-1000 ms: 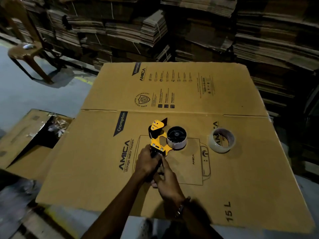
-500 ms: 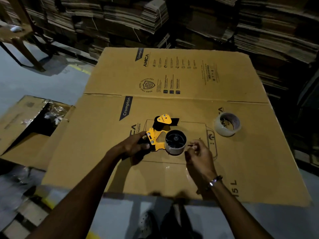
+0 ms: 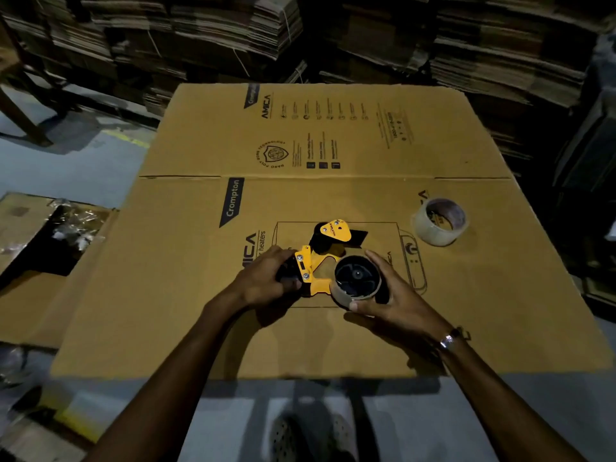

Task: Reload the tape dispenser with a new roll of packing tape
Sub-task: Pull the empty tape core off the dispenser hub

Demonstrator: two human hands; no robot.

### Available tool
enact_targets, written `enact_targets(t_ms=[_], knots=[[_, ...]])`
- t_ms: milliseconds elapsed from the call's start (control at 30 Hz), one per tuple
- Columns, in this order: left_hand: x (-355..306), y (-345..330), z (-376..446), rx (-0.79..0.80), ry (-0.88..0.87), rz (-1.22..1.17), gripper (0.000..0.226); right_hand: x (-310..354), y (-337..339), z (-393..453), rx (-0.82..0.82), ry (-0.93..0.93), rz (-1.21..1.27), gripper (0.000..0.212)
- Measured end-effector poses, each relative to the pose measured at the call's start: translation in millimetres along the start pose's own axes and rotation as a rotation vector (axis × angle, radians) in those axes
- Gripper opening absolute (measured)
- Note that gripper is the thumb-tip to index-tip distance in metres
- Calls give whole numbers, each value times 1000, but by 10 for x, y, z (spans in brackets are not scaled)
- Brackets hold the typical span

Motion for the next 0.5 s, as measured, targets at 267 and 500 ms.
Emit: enact_targets(t_ms=[267, 500], knots=[[63, -91, -65, -104, -87, 84, 87, -287, -19, 125, -87, 195, -24, 103], [-15, -301, -47, -395, -127, 340, 109, -498, -34, 158, -73, 378, -74, 101]])
Point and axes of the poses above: each hand's wrist, its own z-axis towards the middle knuckle, its own y-axis out of the back of the hand, x = y × z, the point moved 2 cm from there along z, towards the middle knuckle, and after that the axes turned 13 degrees about y, right-handed, at the moved point
